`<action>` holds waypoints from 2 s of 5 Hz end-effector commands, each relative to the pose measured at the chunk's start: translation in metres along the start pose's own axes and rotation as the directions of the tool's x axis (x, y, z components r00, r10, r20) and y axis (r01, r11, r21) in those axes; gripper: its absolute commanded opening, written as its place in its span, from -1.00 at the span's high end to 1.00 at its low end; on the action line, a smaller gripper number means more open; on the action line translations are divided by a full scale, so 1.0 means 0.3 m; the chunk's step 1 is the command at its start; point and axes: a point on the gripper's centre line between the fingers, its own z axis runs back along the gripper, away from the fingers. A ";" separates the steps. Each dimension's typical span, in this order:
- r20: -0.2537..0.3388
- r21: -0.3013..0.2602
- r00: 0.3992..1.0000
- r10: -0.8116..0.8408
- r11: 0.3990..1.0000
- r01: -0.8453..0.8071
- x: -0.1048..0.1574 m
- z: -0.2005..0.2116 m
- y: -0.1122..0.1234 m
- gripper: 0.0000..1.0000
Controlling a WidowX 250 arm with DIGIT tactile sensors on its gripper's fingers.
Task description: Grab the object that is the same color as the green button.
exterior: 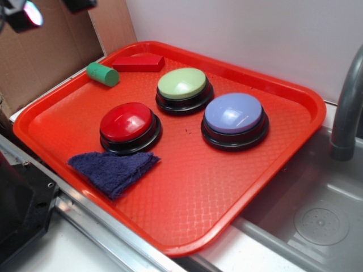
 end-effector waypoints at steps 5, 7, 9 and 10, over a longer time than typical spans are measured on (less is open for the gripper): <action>0.288 0.212 0.889 0.356 0.881 -0.422 0.288 -0.451 0.076 -1.00; 0.247 0.219 0.893 0.375 0.876 -0.429 0.285 -0.479 0.101 -1.00; 0.264 0.229 0.884 0.386 0.865 -0.446 0.269 -0.482 0.102 1.00; 0.267 0.237 0.883 0.386 0.862 -0.449 0.267 -0.488 0.102 1.00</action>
